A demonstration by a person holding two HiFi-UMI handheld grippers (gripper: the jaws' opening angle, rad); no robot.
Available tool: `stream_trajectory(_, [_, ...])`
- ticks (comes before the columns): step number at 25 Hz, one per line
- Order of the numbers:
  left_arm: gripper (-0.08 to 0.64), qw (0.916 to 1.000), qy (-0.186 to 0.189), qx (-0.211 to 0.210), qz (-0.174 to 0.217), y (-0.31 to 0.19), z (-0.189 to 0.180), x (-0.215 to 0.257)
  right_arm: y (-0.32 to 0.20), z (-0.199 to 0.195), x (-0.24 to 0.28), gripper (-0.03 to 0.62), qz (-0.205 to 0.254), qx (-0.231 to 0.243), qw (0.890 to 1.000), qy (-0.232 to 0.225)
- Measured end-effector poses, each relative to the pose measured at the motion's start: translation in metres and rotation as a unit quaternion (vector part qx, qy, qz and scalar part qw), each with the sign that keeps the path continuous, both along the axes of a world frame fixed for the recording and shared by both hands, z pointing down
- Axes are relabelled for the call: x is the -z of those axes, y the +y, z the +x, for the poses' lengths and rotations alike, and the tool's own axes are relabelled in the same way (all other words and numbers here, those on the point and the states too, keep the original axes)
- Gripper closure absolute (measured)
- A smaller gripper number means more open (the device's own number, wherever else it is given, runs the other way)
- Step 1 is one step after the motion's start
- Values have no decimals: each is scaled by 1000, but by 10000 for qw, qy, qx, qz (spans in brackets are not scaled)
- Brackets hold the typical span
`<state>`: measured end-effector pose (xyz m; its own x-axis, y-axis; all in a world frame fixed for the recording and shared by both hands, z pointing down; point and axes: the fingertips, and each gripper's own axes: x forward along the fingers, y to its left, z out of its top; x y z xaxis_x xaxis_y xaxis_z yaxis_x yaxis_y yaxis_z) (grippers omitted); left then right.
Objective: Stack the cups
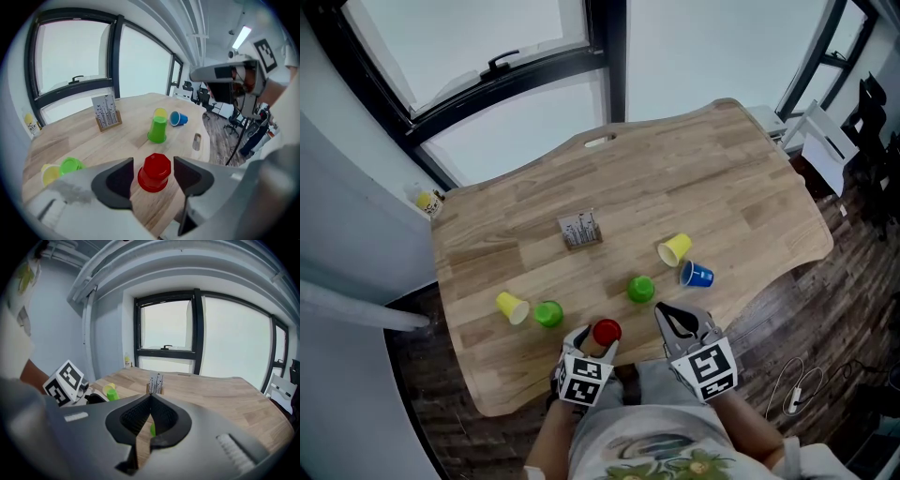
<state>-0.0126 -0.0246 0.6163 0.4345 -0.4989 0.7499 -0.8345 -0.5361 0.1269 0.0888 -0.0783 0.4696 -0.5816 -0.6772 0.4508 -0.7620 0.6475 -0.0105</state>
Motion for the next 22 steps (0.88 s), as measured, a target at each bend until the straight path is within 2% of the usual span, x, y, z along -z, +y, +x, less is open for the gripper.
stream_trajectory(4, [279, 9968, 434, 639, 225, -16, -31, 32, 0, 0, -2, 592, -29, -29, 10000, -4])
stream_trajectory(9, [279, 9875, 311, 1447, 543, -35, -94, 56, -2, 1, -2, 578, -90, -78, 9999, -50])
stream_trajectory(13, [279, 9772, 294, 1944, 797, -39, -132, 76, -5, -1, -5, 411, -194, -51, 9998, 5])
stream_trajectory(15, [279, 9724, 301, 2137, 888, -36, -146, 84, -6, -2, -6, 352, -203, -33, 9998, 47])
stream_trajectory(22, [279, 9634, 268, 2492, 947, -18, -173, 89, -11, -6, -14, 229, -208, 84, 9995, 218])
